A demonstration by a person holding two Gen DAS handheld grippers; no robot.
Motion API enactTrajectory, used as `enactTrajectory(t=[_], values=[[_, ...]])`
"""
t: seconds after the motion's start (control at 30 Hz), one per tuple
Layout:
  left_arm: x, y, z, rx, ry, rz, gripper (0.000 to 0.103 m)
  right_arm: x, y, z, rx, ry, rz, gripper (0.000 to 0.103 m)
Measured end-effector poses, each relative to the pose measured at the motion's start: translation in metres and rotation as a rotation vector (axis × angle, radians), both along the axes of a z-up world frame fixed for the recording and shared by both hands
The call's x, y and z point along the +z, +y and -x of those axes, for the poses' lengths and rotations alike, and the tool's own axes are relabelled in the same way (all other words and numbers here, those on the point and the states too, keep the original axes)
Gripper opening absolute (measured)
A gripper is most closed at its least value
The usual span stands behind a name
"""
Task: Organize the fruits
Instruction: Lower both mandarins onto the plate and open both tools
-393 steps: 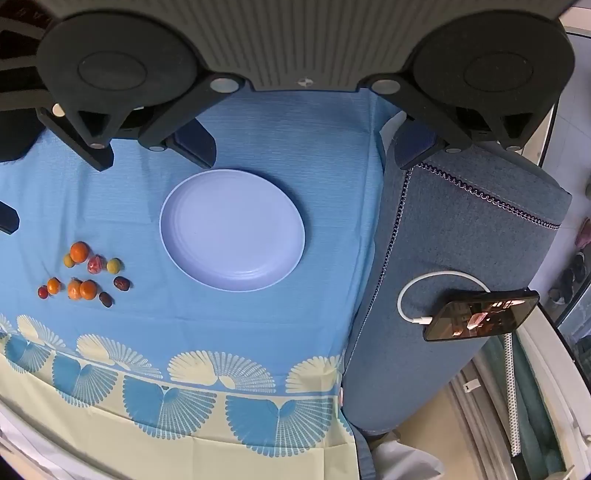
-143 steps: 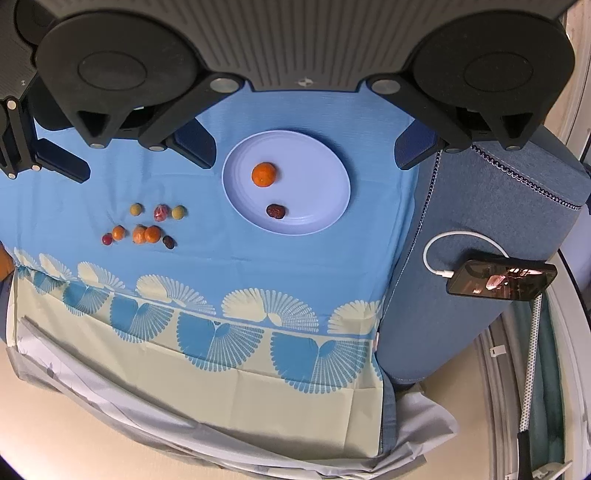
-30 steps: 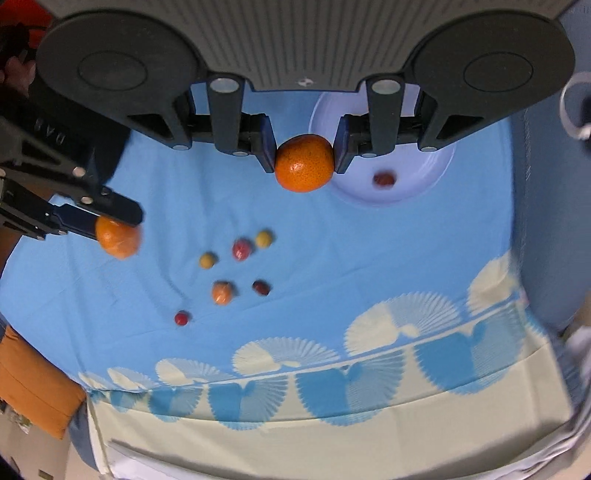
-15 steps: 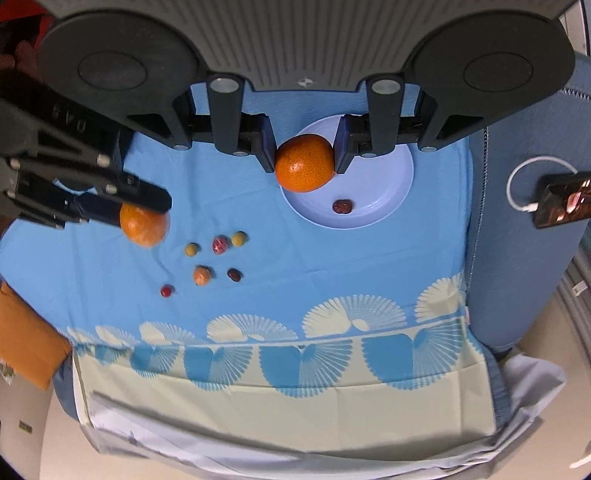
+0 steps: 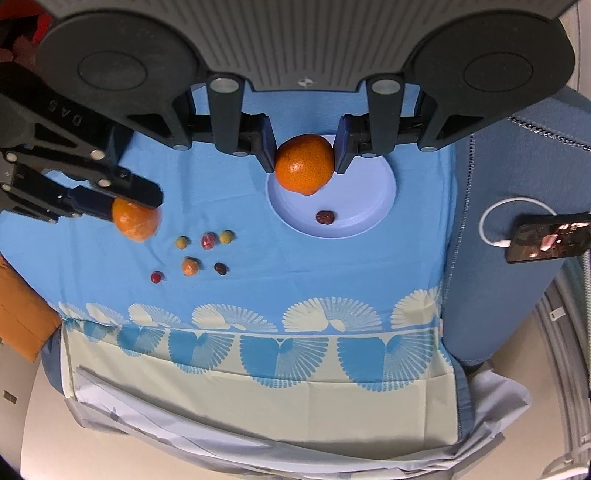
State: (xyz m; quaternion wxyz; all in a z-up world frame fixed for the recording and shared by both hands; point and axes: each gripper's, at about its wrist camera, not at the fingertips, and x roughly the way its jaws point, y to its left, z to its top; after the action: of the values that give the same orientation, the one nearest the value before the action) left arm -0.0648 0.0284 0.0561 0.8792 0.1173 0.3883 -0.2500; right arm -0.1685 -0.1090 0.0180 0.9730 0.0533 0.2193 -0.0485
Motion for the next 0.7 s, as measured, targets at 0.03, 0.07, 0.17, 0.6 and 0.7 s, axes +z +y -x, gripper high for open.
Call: enactTrajectory(t=[0.03, 0.07, 0.17, 0.6, 0.7], values=[[0.001, 0.003, 0.001, 0.006, -0.005, 0.0, 0.036, 0.001, 0.0, 0.001, -0.003, -0.005, 0.001, 0.035], [0.003, 0.006, 0.002, 0.014, -0.01, 0.003, 0.036, 0.002, -0.001, 0.002, -0.006, -0.007, 0.0, 0.035], [0.011, 0.015, 0.001, 0.039, -0.026, 0.012, 0.036, 0.002, 0.0, 0.002, -0.011, -0.003, -0.001, 0.035], [0.01, 0.032, -0.008, 0.095, -0.014, 0.008, 0.036, -0.003, 0.002, -0.009, 0.019, 0.039, 0.018, 0.035], [0.006, 0.029, -0.013, 0.096, 0.003, 0.007, 0.036, -0.005, 0.003, -0.014, 0.022, 0.059, 0.023, 0.035]])
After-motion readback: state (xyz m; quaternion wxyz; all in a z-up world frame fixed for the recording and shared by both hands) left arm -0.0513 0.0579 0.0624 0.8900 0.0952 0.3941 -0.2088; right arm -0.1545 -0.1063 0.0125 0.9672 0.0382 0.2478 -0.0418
